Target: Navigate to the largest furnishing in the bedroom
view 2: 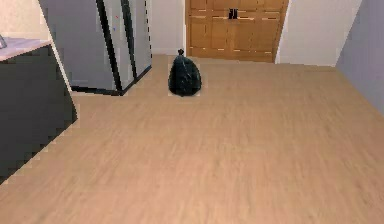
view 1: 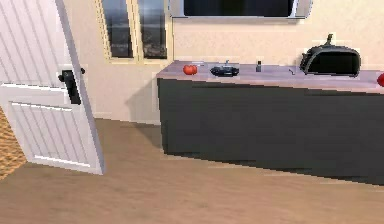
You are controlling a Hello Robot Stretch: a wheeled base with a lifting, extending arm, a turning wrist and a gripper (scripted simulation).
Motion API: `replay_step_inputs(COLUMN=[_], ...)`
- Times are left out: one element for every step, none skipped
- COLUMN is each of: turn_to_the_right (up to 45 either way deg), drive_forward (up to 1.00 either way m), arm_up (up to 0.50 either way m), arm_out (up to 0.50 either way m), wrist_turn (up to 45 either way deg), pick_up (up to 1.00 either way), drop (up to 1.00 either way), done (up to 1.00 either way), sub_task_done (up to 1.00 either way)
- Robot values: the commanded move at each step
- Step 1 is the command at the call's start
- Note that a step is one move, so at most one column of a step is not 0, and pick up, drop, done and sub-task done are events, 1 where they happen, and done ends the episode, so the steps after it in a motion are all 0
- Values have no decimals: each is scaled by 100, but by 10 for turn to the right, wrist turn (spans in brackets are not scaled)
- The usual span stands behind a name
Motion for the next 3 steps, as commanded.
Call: replay_step_inputs(turn_to_the_right=[-150,0,-330], drive_forward=[0,65,0], arm_up=[0,0,0], arm_out=[0,0,0], wrist_turn=[0,0,0], pick_up=[0,0,0], drop=[0,0,0], done=[0,0,0], sub_task_done=[0,0,0])
